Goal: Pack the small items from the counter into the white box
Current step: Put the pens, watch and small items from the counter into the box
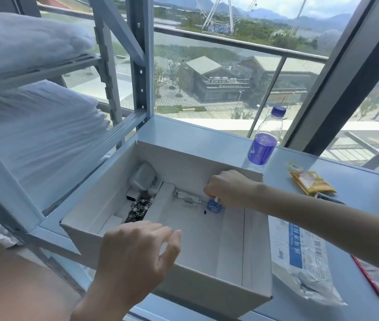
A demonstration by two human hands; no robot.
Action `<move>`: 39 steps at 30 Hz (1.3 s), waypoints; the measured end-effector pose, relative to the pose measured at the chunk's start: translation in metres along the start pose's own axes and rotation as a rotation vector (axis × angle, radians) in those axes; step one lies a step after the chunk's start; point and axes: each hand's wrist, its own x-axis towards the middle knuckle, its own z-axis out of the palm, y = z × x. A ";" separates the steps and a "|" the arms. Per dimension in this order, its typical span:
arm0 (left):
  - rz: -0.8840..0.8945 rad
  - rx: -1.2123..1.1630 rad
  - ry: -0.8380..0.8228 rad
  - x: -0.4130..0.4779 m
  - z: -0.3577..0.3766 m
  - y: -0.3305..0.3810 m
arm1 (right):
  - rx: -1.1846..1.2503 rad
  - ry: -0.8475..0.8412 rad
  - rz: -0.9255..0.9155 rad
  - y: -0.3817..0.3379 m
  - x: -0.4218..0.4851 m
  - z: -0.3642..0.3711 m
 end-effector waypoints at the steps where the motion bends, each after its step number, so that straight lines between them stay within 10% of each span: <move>1: 0.000 0.006 0.003 0.001 0.000 0.000 | 0.009 0.056 0.011 -0.002 -0.001 -0.004; 15: 0.282 -0.221 -0.010 0.035 0.008 0.098 | 0.475 0.761 0.417 0.060 -0.183 0.038; 28: 0.528 -0.179 -0.514 0.043 0.136 0.301 | 0.684 0.155 0.949 0.108 -0.368 0.247; 39: 0.451 -0.094 -0.598 0.032 0.190 0.310 | 0.587 -0.199 0.584 0.156 -0.343 0.302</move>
